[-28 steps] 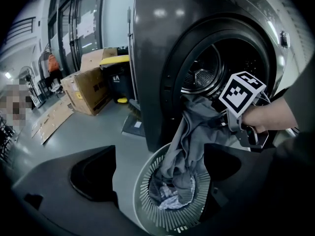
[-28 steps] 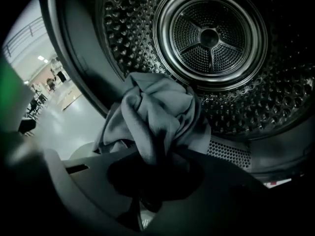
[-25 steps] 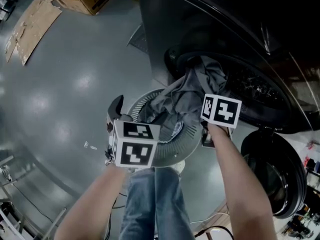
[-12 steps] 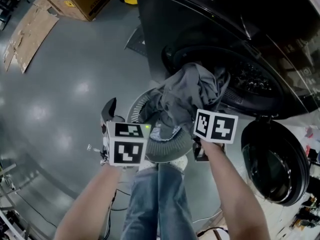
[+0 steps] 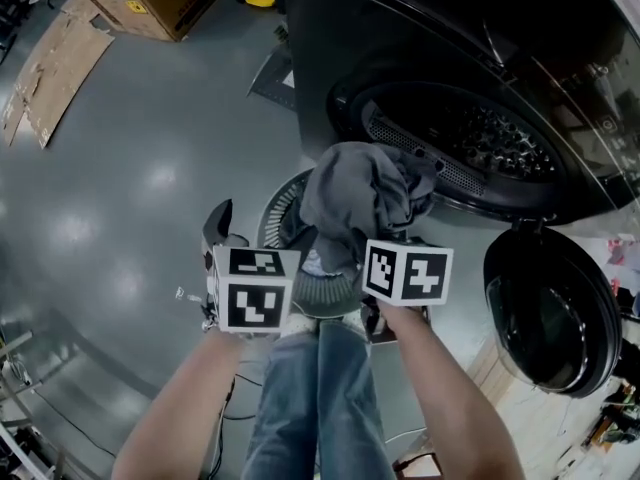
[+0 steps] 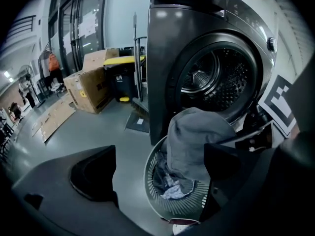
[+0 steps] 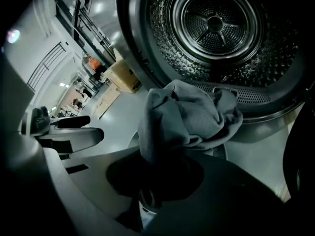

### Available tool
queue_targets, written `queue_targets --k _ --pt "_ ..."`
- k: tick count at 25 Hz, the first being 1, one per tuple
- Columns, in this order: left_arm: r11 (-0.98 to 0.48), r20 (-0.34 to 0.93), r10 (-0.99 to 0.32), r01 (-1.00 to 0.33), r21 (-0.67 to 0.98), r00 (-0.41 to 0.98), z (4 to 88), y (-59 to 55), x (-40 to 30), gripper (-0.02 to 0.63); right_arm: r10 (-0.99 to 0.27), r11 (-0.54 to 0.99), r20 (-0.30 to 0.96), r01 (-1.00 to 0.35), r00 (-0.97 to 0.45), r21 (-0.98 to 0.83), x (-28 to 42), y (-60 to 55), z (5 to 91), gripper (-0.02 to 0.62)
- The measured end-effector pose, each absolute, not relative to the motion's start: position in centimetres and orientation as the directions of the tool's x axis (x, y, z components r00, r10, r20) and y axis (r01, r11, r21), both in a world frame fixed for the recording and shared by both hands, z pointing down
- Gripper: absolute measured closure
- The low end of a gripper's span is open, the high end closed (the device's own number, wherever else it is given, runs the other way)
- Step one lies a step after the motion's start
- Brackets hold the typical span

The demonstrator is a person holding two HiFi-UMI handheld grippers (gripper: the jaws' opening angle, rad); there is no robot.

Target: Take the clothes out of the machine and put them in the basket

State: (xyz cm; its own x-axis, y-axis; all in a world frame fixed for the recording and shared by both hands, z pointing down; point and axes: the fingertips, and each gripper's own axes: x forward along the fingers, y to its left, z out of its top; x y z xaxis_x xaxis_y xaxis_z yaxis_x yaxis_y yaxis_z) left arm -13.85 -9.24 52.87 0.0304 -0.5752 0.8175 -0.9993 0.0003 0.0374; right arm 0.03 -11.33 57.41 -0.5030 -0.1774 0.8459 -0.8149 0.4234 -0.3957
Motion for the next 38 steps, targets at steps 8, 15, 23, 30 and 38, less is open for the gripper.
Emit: queue_targets --k 8,15,23,30,38 --pt "0.011 0.822 -0.569 -0.999 0.048 0.033 53.3 -8.6 -15.0 0.043 0.013 0.284 0.783 -0.748 -0.622 -0.6 -1.7 -6.5 58.4 0.548" --pt "0.026 0.824 -0.566 -0.998 0.054 0.029 53.6 -8.5 -16.1 0.043 0.121 0.3 0.782 -0.728 -0.611 -0.616 -2.1 -3.5 59.3 0.548" --pt "0.043 0.828 -0.56 -0.997 0.061 0.027 53.5 -7.9 -16.8 0.043 0.289 0.249 0.707 -0.663 -0.645 -0.706 -3.1 0.4 58.3 0.548" --pt "0.033 0.827 -0.561 -0.998 0.06 0.031 53.4 -7.5 -16.7 0.043 0.108 0.281 0.745 -0.699 -0.658 -0.658 -2.5 -1.5 58.3 0.551" --pt "0.021 0.828 -0.559 -0.998 0.065 0.042 53.3 -7.2 -15.8 0.043 -0.031 0.287 0.794 -0.767 -0.607 -0.574 -1.4 -5.9 58.6 0.264"
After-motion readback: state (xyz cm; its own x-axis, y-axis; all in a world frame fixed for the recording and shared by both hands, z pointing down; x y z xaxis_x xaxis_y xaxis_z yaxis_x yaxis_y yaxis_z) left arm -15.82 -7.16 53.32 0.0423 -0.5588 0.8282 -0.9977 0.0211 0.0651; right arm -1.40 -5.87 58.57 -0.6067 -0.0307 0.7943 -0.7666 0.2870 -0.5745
